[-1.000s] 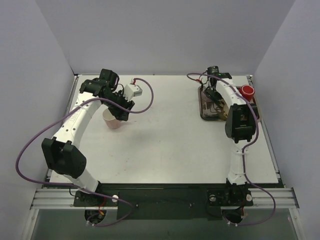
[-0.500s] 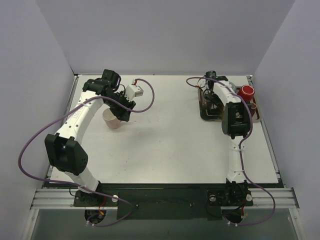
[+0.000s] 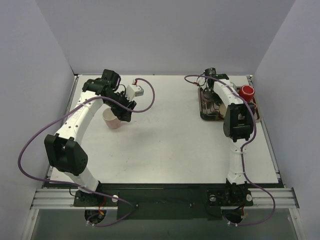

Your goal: Turn the mug right side up

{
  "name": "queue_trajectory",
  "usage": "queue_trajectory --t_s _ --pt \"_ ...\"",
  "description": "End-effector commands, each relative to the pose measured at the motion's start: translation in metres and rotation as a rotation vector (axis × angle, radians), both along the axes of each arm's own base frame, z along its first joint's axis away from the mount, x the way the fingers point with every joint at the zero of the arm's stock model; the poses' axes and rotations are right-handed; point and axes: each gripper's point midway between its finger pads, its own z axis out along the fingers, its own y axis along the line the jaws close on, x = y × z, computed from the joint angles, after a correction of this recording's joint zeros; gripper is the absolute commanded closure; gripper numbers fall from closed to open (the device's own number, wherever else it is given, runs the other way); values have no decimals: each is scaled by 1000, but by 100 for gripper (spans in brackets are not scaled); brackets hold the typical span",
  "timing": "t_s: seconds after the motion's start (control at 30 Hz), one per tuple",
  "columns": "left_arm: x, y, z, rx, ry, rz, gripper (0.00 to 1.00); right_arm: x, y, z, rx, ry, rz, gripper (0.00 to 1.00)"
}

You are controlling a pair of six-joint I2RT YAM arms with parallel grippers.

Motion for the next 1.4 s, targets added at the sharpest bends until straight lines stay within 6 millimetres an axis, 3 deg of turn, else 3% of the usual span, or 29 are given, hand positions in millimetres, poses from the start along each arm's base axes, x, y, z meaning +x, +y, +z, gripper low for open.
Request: queue_trajectory --t_s 0.0,0.07,0.23,0.33,0.4,0.5,0.6,0.67,0.73,0.77,0.8,0.87,0.9,0.93,0.97,1.0,1.03,1.07,1.1,1.13,1.37 --pt "-13 -14 33 -115 -50 -36 47 -21 26 100 103 -180 -11 100" --pt "-17 -16 37 -131 -55 -42 47 -30 31 126 168 -266 -15 100" --pt "-26 -19 44 -171 -64 -47 47 -42 38 128 236 -331 -31 100" --pt "-34 -28 55 -235 -52 -62 47 -51 55 151 350 -401 -49 100" --pt "-42 -40 70 -320 -38 -91 46 -56 76 177 415 -480 -31 100" --pt "-46 -52 96 -438 -22 -70 45 -72 129 220 524 -611 52 100" --pt "-54 -66 126 -622 18 -100 43 -98 174 272 725 -745 102 100" --pt "-56 -69 144 -733 57 -94 41 -124 215 296 867 -778 186 100" --pt "-56 -69 158 -808 75 -86 40 -148 242 314 971 -810 259 100" --pt "-54 -69 162 -830 70 -71 39 -161 246 331 1023 -849 281 100" --pt "-54 -70 164 -837 66 -67 38 -174 263 337 1094 -849 325 100" --pt "-59 -72 166 -871 93 -32 34 -194 276 355 1215 -876 349 100" --pt "-59 -73 179 -900 24 -73 34 -211 285 367 1307 -855 388 100" --pt "-71 -74 181 -934 86 -59 33 -218 293 375 1361 -867 412 100" --pt "-68 -76 195 -969 7 -110 33 -228 295 385 1421 -869 425 100" --pt "-80 -78 198 -1009 78 -95 31 -233 301 389 1470 -871 432 100" --pt "-80 -80 211 -1041 -2 -151 30 -243 305 397 1531 -864 445 100" --pt "-91 -84 211 -1068 49 -136 27 -250 313 401 1575 -869 466 100" --pt "-93 -87 218 -1087 -10 -181 27 -254 314 405 1599 -877 463 100" --pt "-103 -93 218 -1096 20 -200 27 -260 320 408 1616 -874 480 100" --pt "-115 -111 218 -1092 46 -246 26 -278 338 420 1696 -853 531 100"
